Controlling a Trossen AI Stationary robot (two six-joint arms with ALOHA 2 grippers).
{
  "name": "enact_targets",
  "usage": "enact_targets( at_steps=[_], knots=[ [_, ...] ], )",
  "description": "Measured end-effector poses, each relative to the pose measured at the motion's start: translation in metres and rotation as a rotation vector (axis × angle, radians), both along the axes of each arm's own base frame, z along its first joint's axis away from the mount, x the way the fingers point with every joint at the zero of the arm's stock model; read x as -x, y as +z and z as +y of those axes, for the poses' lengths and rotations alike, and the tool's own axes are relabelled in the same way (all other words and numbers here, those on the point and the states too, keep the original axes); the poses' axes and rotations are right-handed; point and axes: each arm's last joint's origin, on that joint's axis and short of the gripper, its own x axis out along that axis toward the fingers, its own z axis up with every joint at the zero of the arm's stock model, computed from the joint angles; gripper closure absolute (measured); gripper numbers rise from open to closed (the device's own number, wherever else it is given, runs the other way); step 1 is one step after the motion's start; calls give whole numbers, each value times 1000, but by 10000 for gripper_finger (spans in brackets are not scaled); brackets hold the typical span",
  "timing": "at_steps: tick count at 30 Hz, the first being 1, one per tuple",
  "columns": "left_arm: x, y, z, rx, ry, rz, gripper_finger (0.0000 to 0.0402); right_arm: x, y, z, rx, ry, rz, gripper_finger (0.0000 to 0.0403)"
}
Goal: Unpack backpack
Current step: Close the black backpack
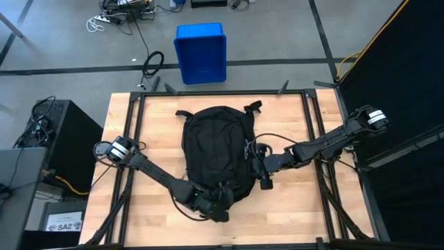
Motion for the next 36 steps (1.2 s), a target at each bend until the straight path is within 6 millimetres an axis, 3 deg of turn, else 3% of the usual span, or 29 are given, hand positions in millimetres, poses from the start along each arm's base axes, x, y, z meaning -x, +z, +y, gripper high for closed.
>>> enact_targets(
  at_steps=[6,12,15,18,22,27,36],
  knots=[
    [2,-2,-3,5,-29,28,225,0,-1,-1,27,2,7,221],
    [3,-18,18,-8,95,148,230,1,-1,0,37,18,16,217],
    [5,-21,22,-27,116,187,273,3,-2,1,63,43,32,220],
    [9,-22,20,-59,97,213,366,4,-3,2,106,63,44,224],
    [15,-22,12,-91,81,217,397,7,-4,2,235,81,69,227],
    [31,-2,-7,-134,50,144,401,10,-7,-1,388,82,113,222],
    [65,44,-26,-225,50,-21,402,7,-5,-3,401,111,90,208]
  ],
)
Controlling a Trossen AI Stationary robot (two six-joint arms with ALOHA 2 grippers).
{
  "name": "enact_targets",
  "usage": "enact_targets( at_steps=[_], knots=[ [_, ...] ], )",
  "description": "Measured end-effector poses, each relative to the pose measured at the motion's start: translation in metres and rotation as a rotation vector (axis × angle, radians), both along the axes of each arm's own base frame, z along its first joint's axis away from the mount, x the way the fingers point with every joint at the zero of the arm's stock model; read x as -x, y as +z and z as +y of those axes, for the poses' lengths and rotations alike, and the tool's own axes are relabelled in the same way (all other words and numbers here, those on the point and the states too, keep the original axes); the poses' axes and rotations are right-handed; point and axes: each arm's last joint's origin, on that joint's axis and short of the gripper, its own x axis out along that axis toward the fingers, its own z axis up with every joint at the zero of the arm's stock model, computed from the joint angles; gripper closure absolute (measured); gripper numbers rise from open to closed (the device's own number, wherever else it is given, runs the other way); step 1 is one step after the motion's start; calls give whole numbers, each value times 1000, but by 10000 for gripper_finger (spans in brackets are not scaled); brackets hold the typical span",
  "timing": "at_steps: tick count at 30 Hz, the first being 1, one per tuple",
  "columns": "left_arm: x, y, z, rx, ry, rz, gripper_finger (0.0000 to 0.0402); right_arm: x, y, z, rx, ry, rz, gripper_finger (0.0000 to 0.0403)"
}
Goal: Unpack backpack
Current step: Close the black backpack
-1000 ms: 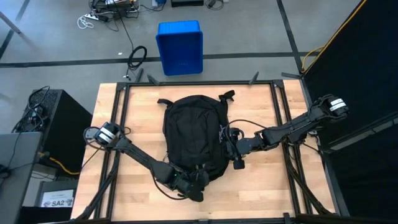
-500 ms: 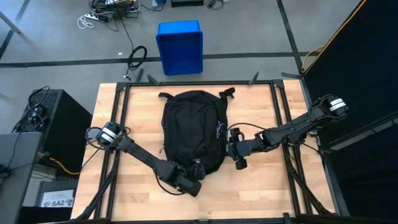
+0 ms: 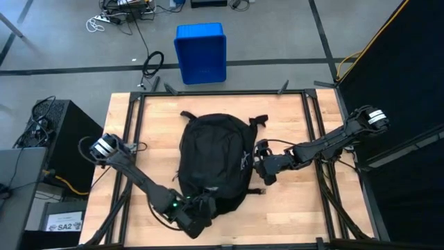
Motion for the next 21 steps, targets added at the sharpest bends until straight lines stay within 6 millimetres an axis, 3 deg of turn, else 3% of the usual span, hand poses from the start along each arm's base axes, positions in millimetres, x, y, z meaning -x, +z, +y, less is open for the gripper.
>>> enact_targets(
  at_steps=[8,21],
  knots=[
    [8,17,2,-37,-15,-27,401,-8,8,5,-41,123,-78,205],
    [24,8,-2,103,-32,109,401,-6,-3,-21,-186,-11,18,248]
  ],
)
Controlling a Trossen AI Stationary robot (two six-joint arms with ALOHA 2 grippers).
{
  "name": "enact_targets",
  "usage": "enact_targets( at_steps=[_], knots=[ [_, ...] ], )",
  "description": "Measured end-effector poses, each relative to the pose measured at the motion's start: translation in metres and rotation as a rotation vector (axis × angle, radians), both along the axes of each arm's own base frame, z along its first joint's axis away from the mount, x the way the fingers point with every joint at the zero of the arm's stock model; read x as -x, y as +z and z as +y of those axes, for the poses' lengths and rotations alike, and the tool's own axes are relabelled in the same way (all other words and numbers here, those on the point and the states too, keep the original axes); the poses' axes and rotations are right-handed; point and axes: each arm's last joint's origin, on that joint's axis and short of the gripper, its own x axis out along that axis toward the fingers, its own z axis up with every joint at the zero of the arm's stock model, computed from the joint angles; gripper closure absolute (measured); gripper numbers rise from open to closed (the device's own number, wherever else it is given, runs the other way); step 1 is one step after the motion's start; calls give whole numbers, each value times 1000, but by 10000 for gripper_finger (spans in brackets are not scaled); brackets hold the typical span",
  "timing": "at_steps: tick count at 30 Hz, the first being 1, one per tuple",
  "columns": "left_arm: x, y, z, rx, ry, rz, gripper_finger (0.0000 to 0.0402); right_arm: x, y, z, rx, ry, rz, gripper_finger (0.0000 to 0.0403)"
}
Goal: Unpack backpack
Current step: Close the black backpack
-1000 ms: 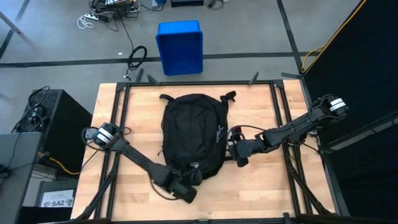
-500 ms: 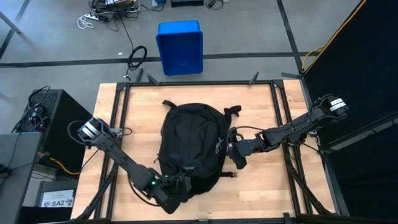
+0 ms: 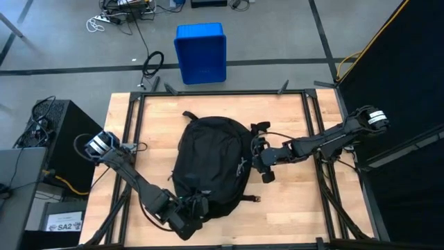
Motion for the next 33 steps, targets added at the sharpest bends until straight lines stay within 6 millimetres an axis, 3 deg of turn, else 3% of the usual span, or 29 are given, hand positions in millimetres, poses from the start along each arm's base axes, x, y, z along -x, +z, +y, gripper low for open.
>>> enact_targets(
  at_steps=[10,14,21,30,33],
  knots=[
    [5,-14,-7,43,29,58,401,0,-6,18,-150,24,-94,272],
    [2,-26,-10,56,36,87,401,-7,-26,21,-163,-6,-64,272],
    [1,-35,-13,100,63,106,401,-25,-55,9,-108,-101,-43,265],
    [1,-42,-17,138,70,130,401,-30,-41,0,-121,-112,-137,272],
    [0,-45,-18,142,72,132,401,-32,-33,-9,-209,-202,-180,272]
  ],
)
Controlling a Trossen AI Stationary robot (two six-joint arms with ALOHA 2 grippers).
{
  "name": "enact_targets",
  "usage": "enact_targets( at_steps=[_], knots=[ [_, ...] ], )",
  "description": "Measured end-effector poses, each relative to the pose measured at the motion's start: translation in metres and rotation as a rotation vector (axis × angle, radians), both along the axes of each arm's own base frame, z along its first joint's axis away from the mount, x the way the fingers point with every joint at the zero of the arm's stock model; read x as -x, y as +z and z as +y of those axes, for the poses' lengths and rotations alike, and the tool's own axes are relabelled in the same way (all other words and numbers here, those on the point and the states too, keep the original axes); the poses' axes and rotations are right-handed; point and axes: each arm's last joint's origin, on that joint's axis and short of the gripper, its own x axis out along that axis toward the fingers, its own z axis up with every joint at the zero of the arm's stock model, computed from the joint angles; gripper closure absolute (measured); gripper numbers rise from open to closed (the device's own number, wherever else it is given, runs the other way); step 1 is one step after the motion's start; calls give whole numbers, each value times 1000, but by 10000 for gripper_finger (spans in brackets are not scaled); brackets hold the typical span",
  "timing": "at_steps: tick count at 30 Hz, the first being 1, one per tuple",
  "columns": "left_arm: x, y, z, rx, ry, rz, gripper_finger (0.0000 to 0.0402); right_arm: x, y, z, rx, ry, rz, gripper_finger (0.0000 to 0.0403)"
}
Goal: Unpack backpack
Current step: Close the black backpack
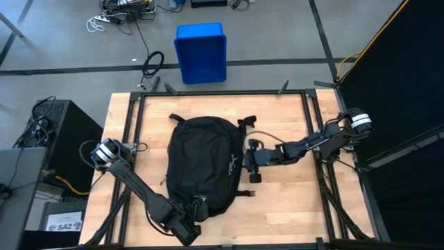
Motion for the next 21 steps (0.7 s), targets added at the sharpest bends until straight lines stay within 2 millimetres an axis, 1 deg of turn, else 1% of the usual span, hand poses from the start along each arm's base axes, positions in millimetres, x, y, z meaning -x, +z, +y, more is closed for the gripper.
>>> enact_targets(
  at_steps=[2,3,6,12,15,17,21],
  knots=[
    [-2,-5,-2,-5,-6,0,401,-4,5,-11,-118,-77,-27,270],
    [-3,-6,-3,-15,-17,1,401,-5,6,-15,-156,-81,-31,270],
    [-7,-13,-5,-24,-31,3,401,-9,10,-21,-163,-54,-35,271],
    [-12,-26,-8,-17,-34,19,401,-16,18,-28,-41,-26,-52,273],
    [-13,-28,-9,-9,-34,17,401,-19,23,-31,62,-2,-52,271],
    [-13,-28,-9,-7,-32,17,401,-20,23,-31,137,47,-26,269],
    [-12,-28,-10,-5,-37,18,401,-16,18,-31,249,140,80,271]
  ],
)
